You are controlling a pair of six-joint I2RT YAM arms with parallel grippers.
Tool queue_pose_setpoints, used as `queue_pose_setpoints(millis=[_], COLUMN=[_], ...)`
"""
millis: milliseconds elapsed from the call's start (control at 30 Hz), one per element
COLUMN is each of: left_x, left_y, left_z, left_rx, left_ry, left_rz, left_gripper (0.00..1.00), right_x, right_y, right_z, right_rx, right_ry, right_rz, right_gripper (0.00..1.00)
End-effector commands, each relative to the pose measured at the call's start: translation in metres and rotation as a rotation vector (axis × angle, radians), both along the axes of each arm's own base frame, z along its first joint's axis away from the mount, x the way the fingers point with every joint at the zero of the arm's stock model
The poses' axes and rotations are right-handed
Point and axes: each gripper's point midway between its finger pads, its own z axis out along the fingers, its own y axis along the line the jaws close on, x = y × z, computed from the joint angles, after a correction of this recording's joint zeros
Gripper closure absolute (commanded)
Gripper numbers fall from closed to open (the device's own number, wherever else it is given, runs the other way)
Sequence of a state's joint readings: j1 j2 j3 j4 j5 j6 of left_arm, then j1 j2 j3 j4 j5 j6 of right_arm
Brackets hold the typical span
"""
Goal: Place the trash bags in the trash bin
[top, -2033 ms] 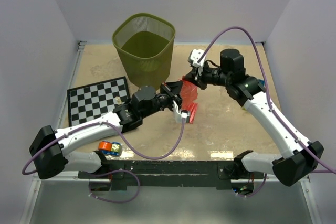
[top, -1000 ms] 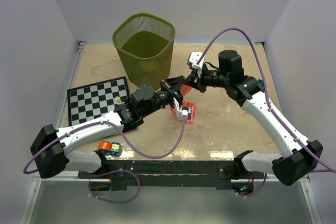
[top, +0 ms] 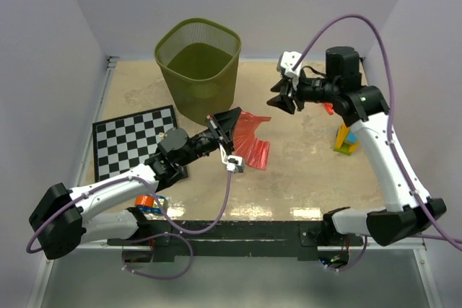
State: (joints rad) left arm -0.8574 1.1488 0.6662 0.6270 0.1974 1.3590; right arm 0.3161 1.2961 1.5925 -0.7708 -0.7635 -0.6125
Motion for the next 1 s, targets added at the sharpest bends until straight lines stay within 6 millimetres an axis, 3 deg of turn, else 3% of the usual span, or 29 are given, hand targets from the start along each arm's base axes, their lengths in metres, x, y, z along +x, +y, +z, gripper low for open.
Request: queue_pose_setpoints(millis=[0,133,367,833,967], left_x=[-0.015,-0.009,-0.006,-0.007,-0.005], left_y=[0.003,0.006,0.004,0.0,-0.003], left_z=[0.039,0.039,0.041,0.046,0.045], left_rx=[-0.091,-0.091,-0.105,-0.114,-0.115], left_ry=[-0.12,-0.123,-0.138,-0.148,-0.143], left_rz=[-0.055,-0.022,-0.018,-0.038,-0.039], left_gripper=[1.0,1.0,1.0,1.0,1.0], right_x=[0.017,-0.009,-0.041,-0.033,-0.034], right_y=[0.013,0.022,0.037,0.058,0.061], right_z=[-0.026,-0.034,-0.038,-0.014,-0.016], right_rx=[0.005,-0.02,0.017,0.132,0.155], right_ry=[0.012,0.052,0.139,0.177,0.206], right_rz=[0.062,0.257,0.381,0.38,0.389], right_gripper=[0.56,0.5,0.44,0.48,0.48])
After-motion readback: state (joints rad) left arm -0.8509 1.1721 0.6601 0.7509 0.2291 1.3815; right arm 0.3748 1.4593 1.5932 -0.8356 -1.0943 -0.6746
